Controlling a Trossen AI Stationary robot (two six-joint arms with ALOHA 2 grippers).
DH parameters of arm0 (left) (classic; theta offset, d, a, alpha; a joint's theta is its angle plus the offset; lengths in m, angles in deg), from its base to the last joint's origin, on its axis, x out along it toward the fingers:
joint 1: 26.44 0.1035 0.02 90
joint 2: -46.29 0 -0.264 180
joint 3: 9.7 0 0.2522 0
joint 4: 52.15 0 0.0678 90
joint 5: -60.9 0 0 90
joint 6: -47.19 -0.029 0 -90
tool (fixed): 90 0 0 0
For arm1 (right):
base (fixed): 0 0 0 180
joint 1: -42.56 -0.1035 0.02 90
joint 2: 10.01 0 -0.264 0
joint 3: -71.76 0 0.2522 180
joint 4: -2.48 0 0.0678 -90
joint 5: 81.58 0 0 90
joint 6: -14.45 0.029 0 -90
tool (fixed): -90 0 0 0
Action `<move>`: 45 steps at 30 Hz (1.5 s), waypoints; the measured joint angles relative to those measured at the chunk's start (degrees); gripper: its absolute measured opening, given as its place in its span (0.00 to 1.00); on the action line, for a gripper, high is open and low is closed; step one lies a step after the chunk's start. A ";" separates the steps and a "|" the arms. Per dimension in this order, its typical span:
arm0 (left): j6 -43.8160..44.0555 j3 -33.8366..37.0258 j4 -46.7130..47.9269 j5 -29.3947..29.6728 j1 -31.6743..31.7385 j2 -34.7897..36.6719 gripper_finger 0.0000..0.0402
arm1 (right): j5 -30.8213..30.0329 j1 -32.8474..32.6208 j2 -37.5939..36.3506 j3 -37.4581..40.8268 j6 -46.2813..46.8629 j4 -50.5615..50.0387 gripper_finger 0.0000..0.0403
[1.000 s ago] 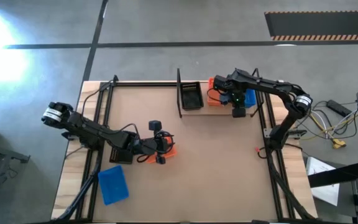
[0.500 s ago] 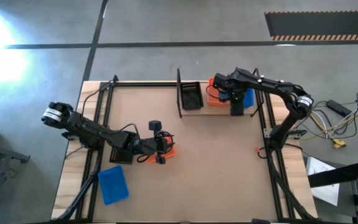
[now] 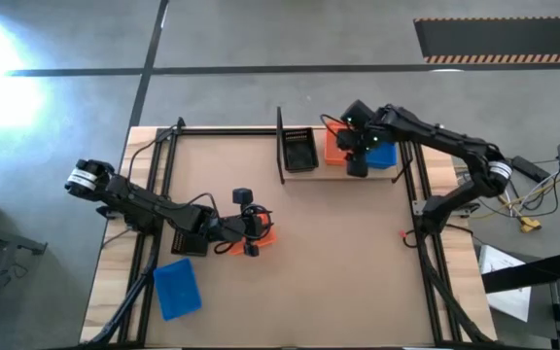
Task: Stack baskets on shelf by color
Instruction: Adjust the stacked bins on the shelf
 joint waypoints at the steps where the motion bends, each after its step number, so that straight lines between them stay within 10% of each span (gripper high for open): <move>1: 0.02 0.00 0.01 0.00 0.00 0.00 0.35 | 1.28 0.02 0.26 0.98 0.00 1.34 0.35; 17: 0.00 0.00 -0.01 0.02 0.00 0.00 0.35 | 2.71 -0.27 5.43 7.37 -3.04 7.07 0.05; 29: -0.02 0.00 0.00 0.02 0.00 -0.02 0.35 | 2.67 -0.27 4.63 9.16 -8.38 8.29 0.04; 45: -0.04 0.00 0.01 -0.85 -0.04 -0.02 0.35 | 1.80 -1.60 2.36 3.06 -2.63 7.76 0.45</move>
